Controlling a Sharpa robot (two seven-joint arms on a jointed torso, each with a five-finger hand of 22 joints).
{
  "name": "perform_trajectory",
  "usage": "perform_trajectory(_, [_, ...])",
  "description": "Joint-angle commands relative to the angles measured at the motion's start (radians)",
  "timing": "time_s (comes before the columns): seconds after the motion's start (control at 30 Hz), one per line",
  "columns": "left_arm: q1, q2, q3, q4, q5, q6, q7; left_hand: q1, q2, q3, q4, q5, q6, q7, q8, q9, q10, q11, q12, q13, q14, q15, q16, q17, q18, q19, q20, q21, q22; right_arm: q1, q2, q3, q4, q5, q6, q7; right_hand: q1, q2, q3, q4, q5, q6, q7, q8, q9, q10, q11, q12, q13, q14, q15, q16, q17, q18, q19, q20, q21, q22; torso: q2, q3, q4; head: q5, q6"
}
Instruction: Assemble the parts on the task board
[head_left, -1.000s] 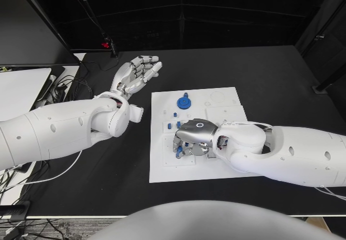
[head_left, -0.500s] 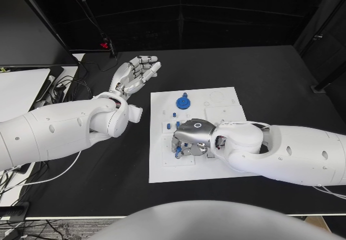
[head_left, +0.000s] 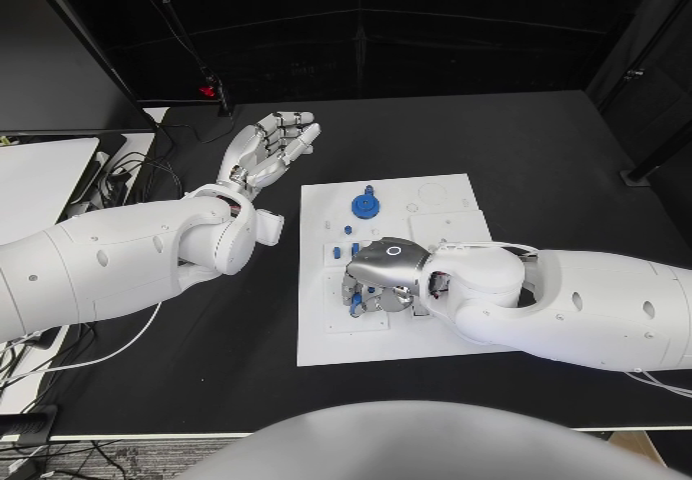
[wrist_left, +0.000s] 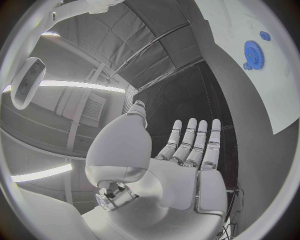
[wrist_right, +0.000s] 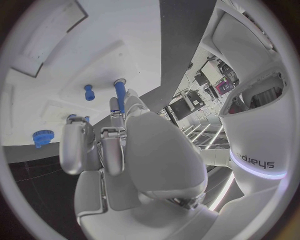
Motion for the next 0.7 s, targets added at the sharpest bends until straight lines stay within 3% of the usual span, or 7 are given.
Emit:
perform_trajectory(0.03, [0.001, 0.0, 0.001, 0.0, 0.002, 0.002, 0.147, 0.001, 0.008, 0.005, -0.002, 0.004, -0.004, 0.153, 0.005, -0.002, -0.004, 0.0, 0.005, -0.001, -0.006, 0.002, 0.004, -0.001, 0.003, 0.005, -0.001, 0.003, -0.001, -0.003, -0.003, -0.004, 0.002, -0.008, 0.022, -0.015, 0.016, 0.008, 0.007, 0.001, 0.003, 0.003, 0.001, 0.006, 0.0, 0.008, 0.0, 0.002, 0.002, 0.093, 0.005, 0.005, 0.194, 0.0, 0.014, -0.001, -0.006, 0.125, 0.0, 0.0002, -0.0006, -0.001, 0.0])
perform_trajectory(0.47, [0.001, 0.001, 0.001, -0.002, 0.002, 0.004, 0.146, 0.001, 0.008, 0.005, -0.002, 0.004, -0.004, 0.153, 0.006, -0.002, -0.004, 0.0, 0.006, -0.001, -0.007, 0.002, 0.004, -0.001, 0.003, 0.004, -0.001, 0.003, -0.002, -0.003, 0.003, -0.004, 0.0, -0.002, 0.03, -0.013, 0.016, 0.008, 0.007, 0.001, 0.003, 0.002, 0.002, 0.006, -0.001, 0.009, 0.001, 0.002, 0.002, 0.092, 0.005, 0.003, 0.189, 0.0, 0.013, -0.001, -0.008, 0.124, 0.001, -0.0009, -0.0005, -0.005, 0.0])
perform_trajectory(0.7, [0.001, 0.001, 0.001, -0.002, 0.002, 0.003, 0.146, 0.001, 0.008, 0.005, -0.002, 0.004, -0.004, 0.153, 0.006, -0.002, -0.004, 0.0, 0.006, -0.001, -0.007, 0.002, 0.004, -0.001, 0.003, 0.004, -0.001, 0.003, -0.002, -0.003, 0.004, -0.004, -0.002, -0.001, 0.035, -0.014, 0.014, 0.007, 0.005, 0.003, 0.003, -0.001, 0.003, 0.003, -0.001, 0.008, 0.002, 0.0, 0.002, 0.091, 0.006, 0.002, 0.187, 0.0, 0.013, 0.0, -0.01, 0.123, 0.001, 0.0003, 0.0008, -0.005, 0.0])
